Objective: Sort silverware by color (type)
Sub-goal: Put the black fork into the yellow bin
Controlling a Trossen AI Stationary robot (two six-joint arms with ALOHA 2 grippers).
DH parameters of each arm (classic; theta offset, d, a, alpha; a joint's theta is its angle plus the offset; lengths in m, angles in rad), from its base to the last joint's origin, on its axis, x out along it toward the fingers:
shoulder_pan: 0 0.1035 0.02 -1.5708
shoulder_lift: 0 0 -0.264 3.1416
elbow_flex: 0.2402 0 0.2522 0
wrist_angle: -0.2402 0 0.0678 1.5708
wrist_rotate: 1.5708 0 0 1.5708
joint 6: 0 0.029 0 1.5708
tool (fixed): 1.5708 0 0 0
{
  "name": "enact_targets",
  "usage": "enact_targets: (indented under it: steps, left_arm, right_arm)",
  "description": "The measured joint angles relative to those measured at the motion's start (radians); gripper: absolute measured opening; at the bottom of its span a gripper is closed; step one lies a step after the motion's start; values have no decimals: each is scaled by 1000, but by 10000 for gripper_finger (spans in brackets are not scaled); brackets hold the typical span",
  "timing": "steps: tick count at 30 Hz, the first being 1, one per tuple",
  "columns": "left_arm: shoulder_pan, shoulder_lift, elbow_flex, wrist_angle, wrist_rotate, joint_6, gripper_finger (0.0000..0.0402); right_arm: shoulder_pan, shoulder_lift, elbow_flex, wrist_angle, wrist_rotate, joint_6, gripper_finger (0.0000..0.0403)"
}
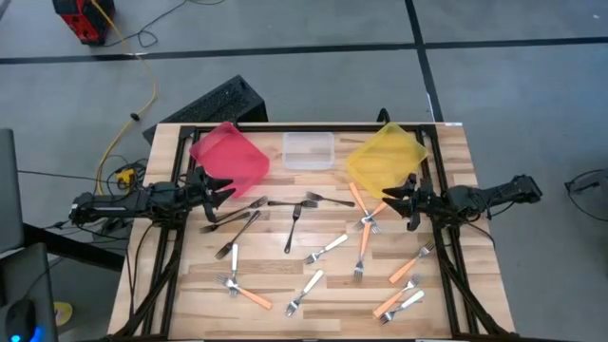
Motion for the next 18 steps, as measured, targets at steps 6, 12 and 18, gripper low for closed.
enact_targets:
  steps: [6,12,18]
  left_arm:
    - [0,0,-5,68,-77,23,153]
    - [0,0,-5,100,-183,-78,153]
    - [0,0,-4,152,-254,-155,153]
  right_arm:
    - [-35,0,11,207,3,29,175]
    - [-56,-5,61,312,3,29,175]
    - [-74,-5,92,307,-5,-99,175]
